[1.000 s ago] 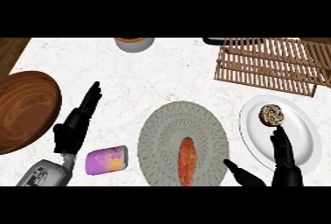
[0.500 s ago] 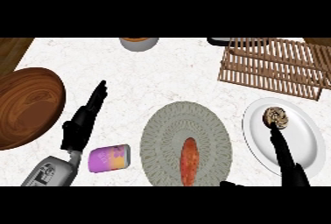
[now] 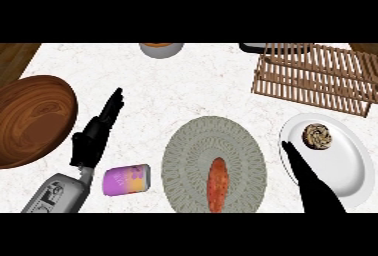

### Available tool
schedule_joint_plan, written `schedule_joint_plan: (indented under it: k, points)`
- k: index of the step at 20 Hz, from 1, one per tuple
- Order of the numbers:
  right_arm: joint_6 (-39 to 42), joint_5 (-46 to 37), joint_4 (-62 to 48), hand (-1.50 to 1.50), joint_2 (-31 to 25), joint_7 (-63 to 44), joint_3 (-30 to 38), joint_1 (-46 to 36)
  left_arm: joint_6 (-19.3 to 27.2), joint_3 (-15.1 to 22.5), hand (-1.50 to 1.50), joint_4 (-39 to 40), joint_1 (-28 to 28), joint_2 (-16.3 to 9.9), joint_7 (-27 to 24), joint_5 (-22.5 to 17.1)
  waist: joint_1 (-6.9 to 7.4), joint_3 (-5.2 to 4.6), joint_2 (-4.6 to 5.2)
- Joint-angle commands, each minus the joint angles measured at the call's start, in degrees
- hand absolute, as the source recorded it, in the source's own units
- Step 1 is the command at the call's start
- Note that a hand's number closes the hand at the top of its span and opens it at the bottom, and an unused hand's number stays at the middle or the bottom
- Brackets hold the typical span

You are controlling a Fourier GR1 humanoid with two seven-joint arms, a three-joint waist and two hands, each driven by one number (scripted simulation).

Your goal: Pick the sweet potato from the placemat and place it in the tiered shelf

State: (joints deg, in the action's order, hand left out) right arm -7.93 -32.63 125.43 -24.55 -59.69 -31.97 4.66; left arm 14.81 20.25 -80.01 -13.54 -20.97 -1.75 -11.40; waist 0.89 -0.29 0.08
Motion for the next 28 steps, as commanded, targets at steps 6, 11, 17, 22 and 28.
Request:
schedule_joint_plan:
  k: [6, 11, 17, 22, 28]
  points:
    - [12.19, -7.48, 3.2, -1.5, 10.22, -21.87, -6.54, -10.76, 0.79, -0.41, 0.0, 3.14, -1.22, 3.41, 0.03, 2.69, -1.2, 0.17, -0.16]
    - [11.9, -13.43, -3.73, -1.5, 17.67, -21.36, -8.0, -13.39, -2.38, -2.53, 0.0, -1.84, 1.9, 0.62, 0.44, 1.03, -0.71, 0.22, -0.24]
    - [16.1, -16.66, -4.17, -1.5, 22.43, -21.72, -6.48, -13.13, -0.68, -2.85, 0.0, 3.4, -0.59, 3.42, -0.12, 3.76, -1.25, 0.21, -0.12]
    - [15.93, -19.69, -6.86, -1.5, 24.36, -18.38, -7.74, -10.32, -1.63, -3.49, 0.0, -1.84, 0.7, 2.86, 2.82, 3.51, -0.86, 0.27, -0.22]
    - [13.23, -18.83, -9.68, -1.5, 24.47, -21.99, -7.95, -14.11, -1.56, -3.26, 0.0, -0.92, 2.97, 4.48, 0.22, 4.89, -0.69, 0.22, -0.12]
